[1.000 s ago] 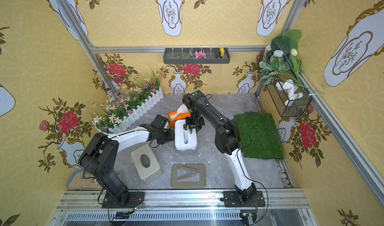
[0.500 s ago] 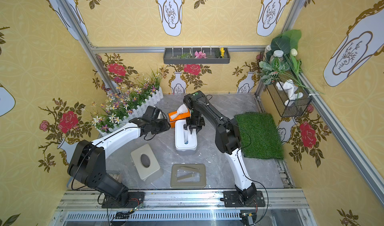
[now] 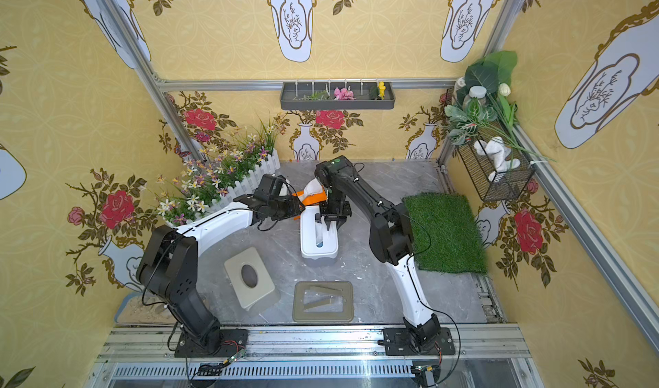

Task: Put the tissue paper into the tissue box
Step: Close the box lid on the tissue box.

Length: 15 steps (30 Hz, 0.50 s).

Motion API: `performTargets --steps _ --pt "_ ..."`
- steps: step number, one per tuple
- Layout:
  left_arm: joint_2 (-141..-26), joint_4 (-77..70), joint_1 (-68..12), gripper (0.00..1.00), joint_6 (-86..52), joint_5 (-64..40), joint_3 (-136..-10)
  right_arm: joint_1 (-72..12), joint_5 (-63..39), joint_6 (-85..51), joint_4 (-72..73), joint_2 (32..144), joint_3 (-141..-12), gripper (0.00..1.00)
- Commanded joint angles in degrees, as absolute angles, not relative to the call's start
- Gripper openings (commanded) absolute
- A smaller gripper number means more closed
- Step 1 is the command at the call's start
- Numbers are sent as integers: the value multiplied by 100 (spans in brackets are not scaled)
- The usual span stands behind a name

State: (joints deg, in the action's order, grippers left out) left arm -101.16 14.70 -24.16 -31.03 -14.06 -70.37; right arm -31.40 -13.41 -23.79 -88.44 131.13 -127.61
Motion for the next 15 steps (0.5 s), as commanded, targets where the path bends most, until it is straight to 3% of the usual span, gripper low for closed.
performTargets --steps 1,15 --pt "-10272 1350 -2443 54 -2947 -1519 -7029 -3146 -1330 -2347 -8965 13162 -12797 16" --pt "-10090 1283 -2522 53 -3056 -1470 -6543 -3229 -1343 -2371 -8719 13069 -12478 16"
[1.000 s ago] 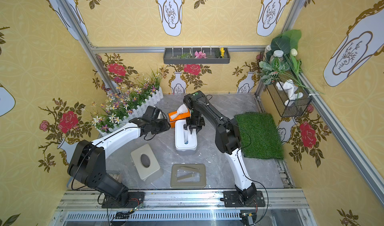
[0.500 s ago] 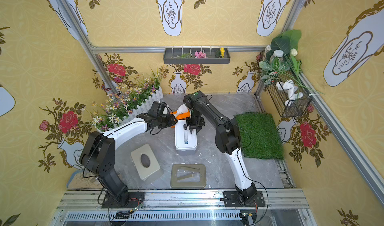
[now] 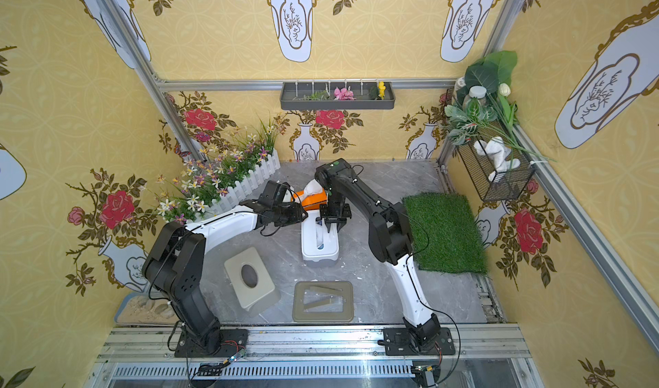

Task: Put the tissue paper into the tissue box
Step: Close the box lid on the tissue box.

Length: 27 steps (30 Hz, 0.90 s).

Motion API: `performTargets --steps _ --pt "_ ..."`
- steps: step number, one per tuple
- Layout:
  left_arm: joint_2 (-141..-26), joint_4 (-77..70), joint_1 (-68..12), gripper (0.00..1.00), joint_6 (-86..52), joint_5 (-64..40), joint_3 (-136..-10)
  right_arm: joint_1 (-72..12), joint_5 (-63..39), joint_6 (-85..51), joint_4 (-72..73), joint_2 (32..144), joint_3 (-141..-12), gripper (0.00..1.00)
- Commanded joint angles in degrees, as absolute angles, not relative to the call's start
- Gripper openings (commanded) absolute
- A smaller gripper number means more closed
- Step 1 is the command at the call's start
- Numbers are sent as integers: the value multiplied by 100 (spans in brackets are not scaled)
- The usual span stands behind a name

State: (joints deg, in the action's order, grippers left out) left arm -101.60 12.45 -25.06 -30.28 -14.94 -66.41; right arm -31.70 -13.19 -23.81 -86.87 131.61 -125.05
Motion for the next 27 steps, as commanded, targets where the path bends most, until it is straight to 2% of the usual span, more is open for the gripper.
performTargets --steps 1,3,10,14,19,27 --pt "-10022 1283 -2539 52 -3067 -1453 -6501 -3255 -1315 -2377 -8719 13062 -12479 17" --pt "-9858 1291 -2542 53 -3085 -1423 -6441 -3312 -1187 -2395 -8690 13010 -12472 19" --pt "-9376 1558 -2677 54 -3081 -1415 -6322 -3348 -793 -2395 -8297 12498 -12026 38" --pt "-9236 1716 -2813 54 -3085 -1401 -6236 -3339 -565 -2296 -8109 12212 -11825 46" --pt "-9046 1953 -3071 54 -3067 -1238 -6145 -3366 -368 -2092 -7963 11972 -11580 50" --pt "-8846 2188 -3120 54 -3110 -968 -6110 -3689 -255 -1262 -7384 11598 -11029 49"
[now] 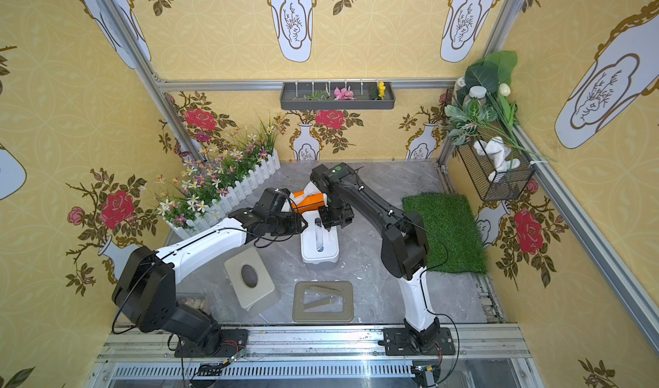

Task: Put the tissue paper into the tissue box
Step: Close the box lid on the tissue box.

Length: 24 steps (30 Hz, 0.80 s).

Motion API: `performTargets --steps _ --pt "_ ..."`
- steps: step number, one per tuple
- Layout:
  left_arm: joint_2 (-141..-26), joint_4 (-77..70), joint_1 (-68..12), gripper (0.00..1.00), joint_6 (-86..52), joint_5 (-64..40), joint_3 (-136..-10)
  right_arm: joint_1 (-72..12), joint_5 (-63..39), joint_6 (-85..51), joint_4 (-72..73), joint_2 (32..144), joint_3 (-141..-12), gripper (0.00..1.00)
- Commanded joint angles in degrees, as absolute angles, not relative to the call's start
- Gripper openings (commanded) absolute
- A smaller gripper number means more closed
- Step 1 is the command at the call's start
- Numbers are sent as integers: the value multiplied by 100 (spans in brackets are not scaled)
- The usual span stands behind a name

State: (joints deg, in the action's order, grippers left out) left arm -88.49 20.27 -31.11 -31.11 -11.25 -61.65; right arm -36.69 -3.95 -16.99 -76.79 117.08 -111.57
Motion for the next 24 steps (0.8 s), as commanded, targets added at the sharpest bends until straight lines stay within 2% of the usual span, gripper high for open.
performTargets --steps 1,8,16,24 --pt "-8866 2188 -3116 54 -3115 -958 -6082 -3691 -290 -1177 -7302 11563 -10970 48" --pt "-9257 2147 -3111 53 -3134 -858 -6141 -3891 -480 -405 -6982 11557 -11037 46" --pt "-9119 2163 -3067 54 -3237 -725 -6212 -3968 -534 87 -6780 11784 -11102 45" --pt "-8767 1954 -2553 55 -3537 -1239 -5988 -4008 -695 1195 -6348 11757 -10843 44"
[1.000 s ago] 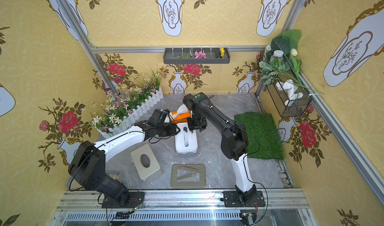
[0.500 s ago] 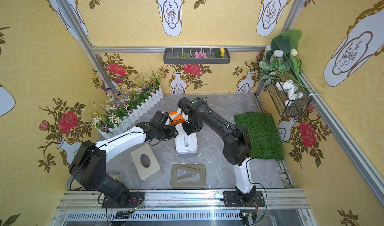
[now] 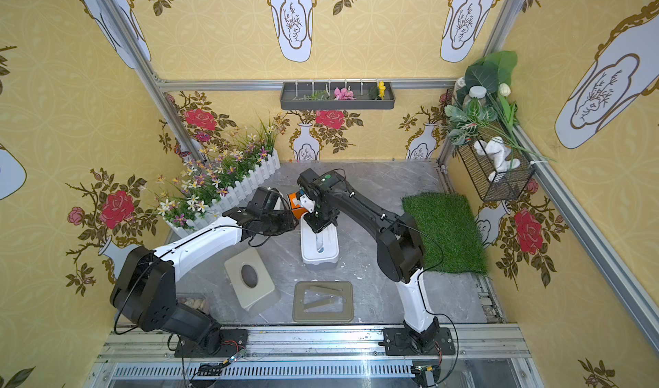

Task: Put the tissue paper into the tissue box
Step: Close the box lid on the tissue box.

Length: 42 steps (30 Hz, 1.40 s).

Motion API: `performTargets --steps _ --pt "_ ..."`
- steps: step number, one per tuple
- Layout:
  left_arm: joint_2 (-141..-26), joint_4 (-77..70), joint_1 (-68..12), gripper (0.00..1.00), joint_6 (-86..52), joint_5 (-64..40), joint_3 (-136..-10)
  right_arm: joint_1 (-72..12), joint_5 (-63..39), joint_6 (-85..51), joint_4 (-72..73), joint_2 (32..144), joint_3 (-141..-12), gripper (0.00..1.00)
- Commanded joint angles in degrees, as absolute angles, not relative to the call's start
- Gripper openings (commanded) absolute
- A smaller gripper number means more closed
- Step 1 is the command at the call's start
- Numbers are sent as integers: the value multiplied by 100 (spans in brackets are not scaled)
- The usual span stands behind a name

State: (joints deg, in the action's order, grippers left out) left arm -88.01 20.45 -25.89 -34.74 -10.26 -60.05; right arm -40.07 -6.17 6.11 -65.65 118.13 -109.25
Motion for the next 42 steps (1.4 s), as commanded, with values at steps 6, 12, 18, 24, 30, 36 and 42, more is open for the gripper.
performTargets --steps 6,12,18,24,30,36,42 --pt "-8854 2114 -2553 56 -3446 -1244 -6104 -4047 -489 1833 -6261 11770 -10701 44" --pt "-8924 2196 -2552 56 -3384 -1231 -6179 -4108 -382 2528 -6162 11729 -10571 47" --pt "-8947 2273 -2541 56 -3345 -1214 -6278 -4104 -137 2725 -5980 11705 -10465 49" --pt "-9030 2597 -2553 57 -2999 -1243 -6703 -3935 -429 1473 -5509 11131 -10071 50" --pt "-9282 3351 -2995 58 -2253 -1353 -7336 -3542 -295 35 -5218 10560 -9283 52" --pt "-9676 4270 -3643 58 -1510 -1032 -7862 -3188 -420 -640 -4879 10153 -8532 53" --pt "-9918 4409 -3729 60 -1382 -1 -8319 -3018 -646 -1665 -4803 9950 -7978 57"
